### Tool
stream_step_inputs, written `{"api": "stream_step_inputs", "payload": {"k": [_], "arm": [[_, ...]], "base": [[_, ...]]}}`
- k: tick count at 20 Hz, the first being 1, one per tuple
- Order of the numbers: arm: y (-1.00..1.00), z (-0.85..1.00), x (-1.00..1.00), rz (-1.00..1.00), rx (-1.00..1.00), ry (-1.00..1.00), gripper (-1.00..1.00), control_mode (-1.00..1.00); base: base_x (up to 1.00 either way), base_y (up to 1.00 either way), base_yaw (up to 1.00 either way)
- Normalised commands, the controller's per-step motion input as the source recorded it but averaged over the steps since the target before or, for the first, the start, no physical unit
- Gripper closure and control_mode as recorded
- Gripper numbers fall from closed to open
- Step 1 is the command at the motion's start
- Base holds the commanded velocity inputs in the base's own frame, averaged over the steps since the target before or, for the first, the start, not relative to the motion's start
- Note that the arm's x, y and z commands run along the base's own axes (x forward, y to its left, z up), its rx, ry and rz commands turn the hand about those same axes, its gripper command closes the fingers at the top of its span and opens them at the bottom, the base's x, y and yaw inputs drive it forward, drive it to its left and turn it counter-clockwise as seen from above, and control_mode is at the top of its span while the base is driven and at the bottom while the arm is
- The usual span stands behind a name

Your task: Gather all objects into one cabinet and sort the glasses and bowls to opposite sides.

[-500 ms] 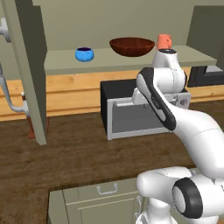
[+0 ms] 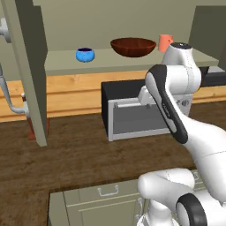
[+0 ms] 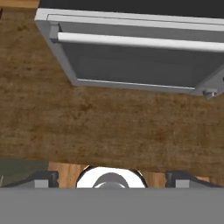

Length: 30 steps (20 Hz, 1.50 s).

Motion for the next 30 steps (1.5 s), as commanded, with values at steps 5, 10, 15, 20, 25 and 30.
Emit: {"api": "stream_step_inputs", "payload": {"k": [5,10,15,20,25,30], "arm": [[0.0,0.78,-0.48,0.0,0.0,-0.09,-1.0,-1.0],[0.0,0.39,-0.88,0.0,-0.02,-0.28,-1.0,-1.0],[0.0,0.33,-1.0,0.0,0.0,-0.26,-1.0,-1.0],[0.0,-0.01,-0.39,0.0,0.0,-0.07,-1.0,-1.0],[0.0,0.0,0.0,0.0,0.0,0.0,-1.0,1.0],[0.0,0.0,0.0,0.0,0.0,0.0,-1.0,1.0]], "base": [[0.0,0.0,0.0],[0.0,0.0,0.0],[0.0,0.0,0.0],[0.0,0.0,0.0],[0.0,0.0,0.0],[-0.52,-0.15,-0.18]]}}
